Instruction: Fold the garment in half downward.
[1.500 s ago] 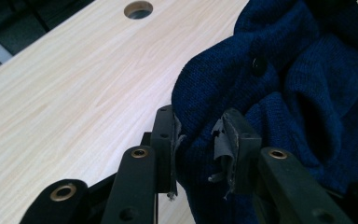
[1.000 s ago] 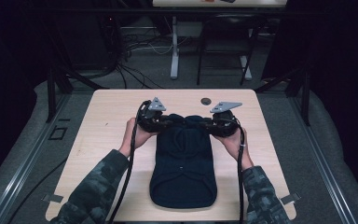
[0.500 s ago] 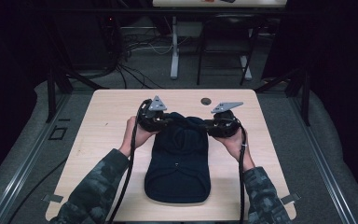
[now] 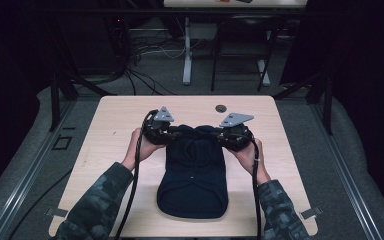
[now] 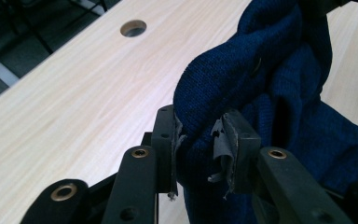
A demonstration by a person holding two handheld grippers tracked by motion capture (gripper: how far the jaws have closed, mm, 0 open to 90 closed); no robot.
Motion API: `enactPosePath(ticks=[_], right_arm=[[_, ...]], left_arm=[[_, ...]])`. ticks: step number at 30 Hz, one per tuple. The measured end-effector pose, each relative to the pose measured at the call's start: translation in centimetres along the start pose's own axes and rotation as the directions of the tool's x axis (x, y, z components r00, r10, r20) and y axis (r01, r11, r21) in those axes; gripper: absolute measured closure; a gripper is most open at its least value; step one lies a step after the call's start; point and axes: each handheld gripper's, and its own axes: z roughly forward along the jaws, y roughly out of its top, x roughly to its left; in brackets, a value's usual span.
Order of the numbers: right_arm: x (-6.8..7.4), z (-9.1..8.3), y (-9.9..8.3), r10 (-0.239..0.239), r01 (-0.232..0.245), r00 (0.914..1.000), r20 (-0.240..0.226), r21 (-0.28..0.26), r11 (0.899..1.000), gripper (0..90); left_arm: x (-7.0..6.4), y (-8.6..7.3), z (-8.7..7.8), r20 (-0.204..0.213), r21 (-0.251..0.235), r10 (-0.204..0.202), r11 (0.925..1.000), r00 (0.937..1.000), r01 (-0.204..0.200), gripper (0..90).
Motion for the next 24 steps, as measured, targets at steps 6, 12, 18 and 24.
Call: enactPosePath(ticks=[6, 12, 18, 24], right_arm=[[0.2, 0.0, 0.1, -0.023, 0.023, 0.9997, -0.002, -0.019, 1.000, 76.9], [0.6, 0.1, 0.3, -0.044, 0.044, 0.9989, 0.013, -0.033, 0.998, 77.0], [0.5, 0.2, 0.1, -0.038, 0.038, 0.9993, 0.004, -0.034, 0.999, 76.8], [-0.3, 0.1, -0.3, -0.007, 0.007, 0.9993, -0.035, -0.006, 1.000, 70.0]], left_arm=[[0.2, -0.3, -0.1, 0.037, 0.005, -0.019, 0.9998, 0.9991, 0.019, 66.9], [-0.9, -0.8, 0.8, 0.052, 0.088, 0.038, 0.9952, 0.9979, -0.042, 57.4], [-1.2, -1.0, 1.1, 0.047, 0.082, 0.047, 0.9954, 0.9978, -0.050, 70.7], [-1.5, -0.7, 1.1, 0.000, 0.044, 0.077, 0.9961, 0.9971, -0.077, 74.2]])
